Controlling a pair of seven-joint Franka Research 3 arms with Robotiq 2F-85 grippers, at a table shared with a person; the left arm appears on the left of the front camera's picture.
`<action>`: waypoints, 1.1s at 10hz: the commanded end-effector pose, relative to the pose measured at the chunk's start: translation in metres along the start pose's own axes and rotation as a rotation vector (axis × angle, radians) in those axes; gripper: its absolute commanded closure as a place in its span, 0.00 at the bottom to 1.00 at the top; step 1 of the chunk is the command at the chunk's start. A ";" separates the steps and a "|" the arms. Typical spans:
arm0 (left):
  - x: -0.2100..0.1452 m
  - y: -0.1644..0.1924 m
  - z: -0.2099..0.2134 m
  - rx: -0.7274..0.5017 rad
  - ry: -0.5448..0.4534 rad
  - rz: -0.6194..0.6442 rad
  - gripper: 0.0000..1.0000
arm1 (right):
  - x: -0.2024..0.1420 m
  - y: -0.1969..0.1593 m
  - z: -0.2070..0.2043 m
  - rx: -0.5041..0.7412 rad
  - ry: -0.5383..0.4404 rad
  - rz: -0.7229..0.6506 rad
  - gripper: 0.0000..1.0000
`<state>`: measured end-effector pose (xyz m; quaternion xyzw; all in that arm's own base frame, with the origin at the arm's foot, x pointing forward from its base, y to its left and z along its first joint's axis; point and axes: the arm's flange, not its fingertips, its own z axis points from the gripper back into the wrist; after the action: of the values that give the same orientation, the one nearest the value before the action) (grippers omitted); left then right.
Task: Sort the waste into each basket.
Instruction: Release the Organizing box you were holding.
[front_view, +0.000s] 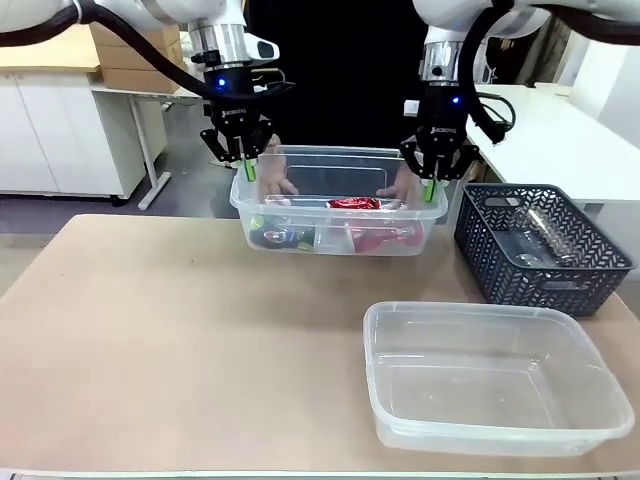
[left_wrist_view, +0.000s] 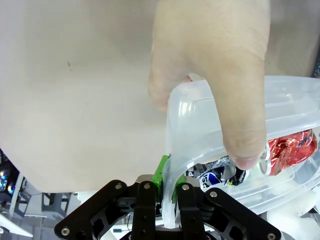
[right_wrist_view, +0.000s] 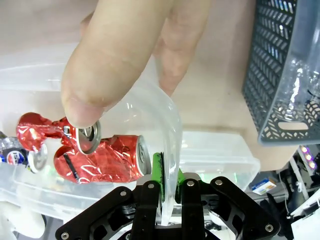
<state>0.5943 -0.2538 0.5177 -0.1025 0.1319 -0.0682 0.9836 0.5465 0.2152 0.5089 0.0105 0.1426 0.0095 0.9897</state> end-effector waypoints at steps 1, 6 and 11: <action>0.000 0.000 0.000 0.000 0.000 0.000 0.36 | -0.003 -0.001 -0.003 0.013 -0.021 -0.011 0.39; -0.006 0.000 0.003 0.000 -0.020 0.017 0.00 | -0.010 -0.014 -0.004 0.059 -0.088 -0.021 0.00; -0.016 0.003 0.007 0.008 -0.049 0.019 0.00 | -0.018 -0.019 0.003 0.121 -0.180 -0.022 0.00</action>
<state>0.5932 -0.2534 0.5269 -0.1041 0.1227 -0.0650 0.9848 0.5422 0.2041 0.5186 0.0473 0.0736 -0.0127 0.9961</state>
